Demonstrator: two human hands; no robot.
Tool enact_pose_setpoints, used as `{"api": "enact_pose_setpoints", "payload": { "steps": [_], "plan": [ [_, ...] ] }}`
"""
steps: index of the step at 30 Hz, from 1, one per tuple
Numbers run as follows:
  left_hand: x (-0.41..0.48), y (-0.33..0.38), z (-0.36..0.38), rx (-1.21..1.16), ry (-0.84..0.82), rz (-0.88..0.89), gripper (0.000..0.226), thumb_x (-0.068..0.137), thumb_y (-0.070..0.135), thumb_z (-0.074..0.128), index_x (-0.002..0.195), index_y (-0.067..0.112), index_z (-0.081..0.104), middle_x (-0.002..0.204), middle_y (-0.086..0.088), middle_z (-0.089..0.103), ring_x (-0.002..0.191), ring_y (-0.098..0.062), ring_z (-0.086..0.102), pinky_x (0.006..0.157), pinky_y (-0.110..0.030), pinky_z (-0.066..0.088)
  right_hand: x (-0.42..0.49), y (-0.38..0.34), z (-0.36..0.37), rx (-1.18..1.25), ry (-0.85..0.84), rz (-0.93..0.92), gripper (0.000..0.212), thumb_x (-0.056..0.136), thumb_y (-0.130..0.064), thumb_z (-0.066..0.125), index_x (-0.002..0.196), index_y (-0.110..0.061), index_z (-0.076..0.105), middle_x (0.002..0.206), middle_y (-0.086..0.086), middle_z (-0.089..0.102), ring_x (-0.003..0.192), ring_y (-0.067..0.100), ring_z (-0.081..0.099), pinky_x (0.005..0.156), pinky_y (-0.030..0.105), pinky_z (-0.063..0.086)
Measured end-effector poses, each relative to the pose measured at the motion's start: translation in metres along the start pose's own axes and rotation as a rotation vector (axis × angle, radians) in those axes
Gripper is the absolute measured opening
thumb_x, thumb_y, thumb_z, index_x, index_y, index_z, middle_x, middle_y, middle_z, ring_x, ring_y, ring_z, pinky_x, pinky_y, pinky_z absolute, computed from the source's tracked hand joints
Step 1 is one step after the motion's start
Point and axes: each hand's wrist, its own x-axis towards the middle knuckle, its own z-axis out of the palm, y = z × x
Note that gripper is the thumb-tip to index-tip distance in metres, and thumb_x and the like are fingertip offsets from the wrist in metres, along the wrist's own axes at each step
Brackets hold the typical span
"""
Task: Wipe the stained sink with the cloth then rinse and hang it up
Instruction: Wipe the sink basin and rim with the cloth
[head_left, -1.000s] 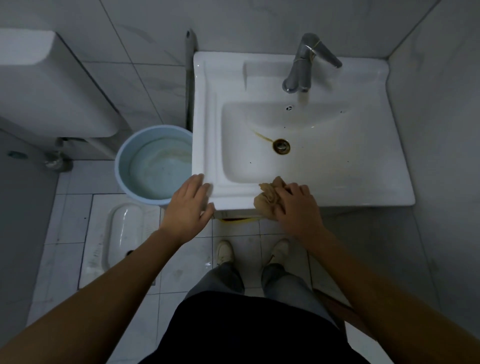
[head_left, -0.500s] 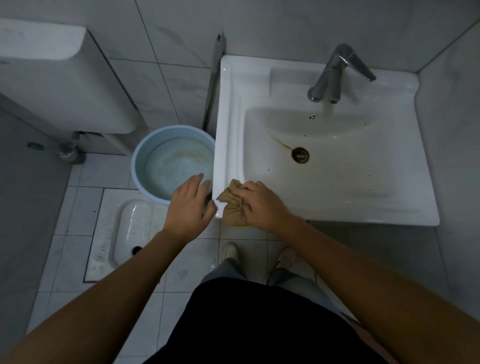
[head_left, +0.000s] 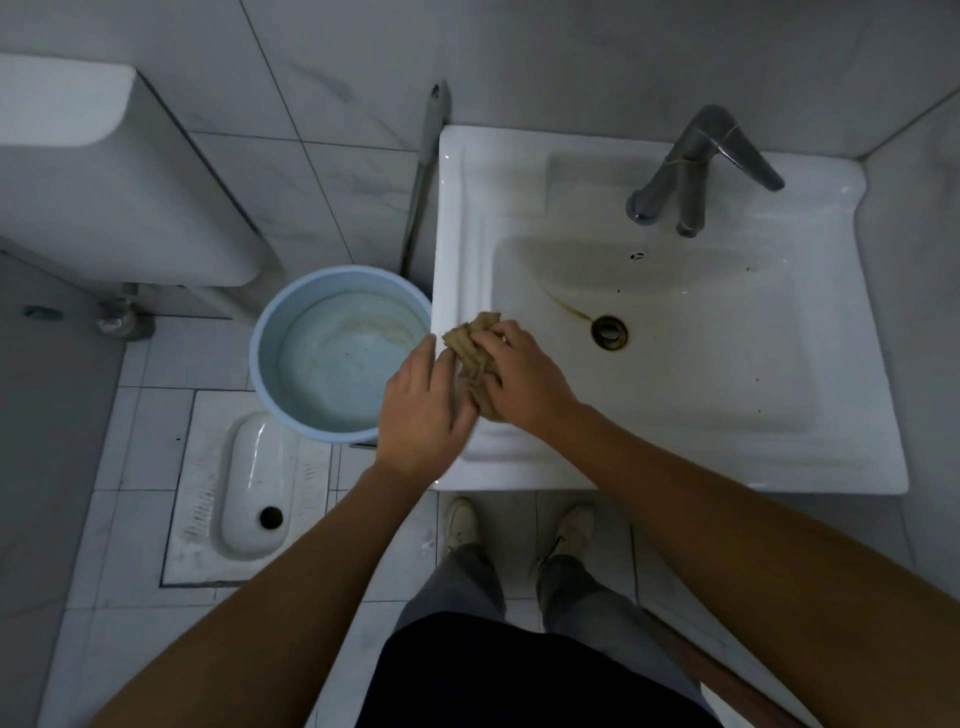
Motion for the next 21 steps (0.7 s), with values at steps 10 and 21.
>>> {"api": "enact_pose_setpoints", "payload": {
  "steps": [10,21],
  "plan": [
    [-0.004,0.000,0.026,-0.087,0.031,-0.021,0.068,0.098,0.043,0.046,0.153,0.007,0.029,0.162,-0.022,0.023,0.144,-0.037,0.034,0.117,-0.044,0.031,0.106,0.026,-0.037,-0.117,0.125,0.129,0.050,0.093,-0.014,0.051,0.142,-0.012,0.044,0.138,0.016,0.042,0.126,0.032,0.045,0.094,0.043,0.050],
    [-0.004,0.005,0.020,-0.057,0.022,-0.070,0.067,0.094,0.035,0.054,0.153,0.008,0.034,0.163,-0.020,0.025,0.144,-0.033,0.036,0.116,-0.042,0.032,0.104,0.016,-0.012,-0.088,0.218,-0.037,0.060,0.088,-0.013,0.056,0.147,-0.013,0.044,0.140,0.016,0.046,0.125,0.033,0.045,0.097,0.041,0.047]
  ]
}}
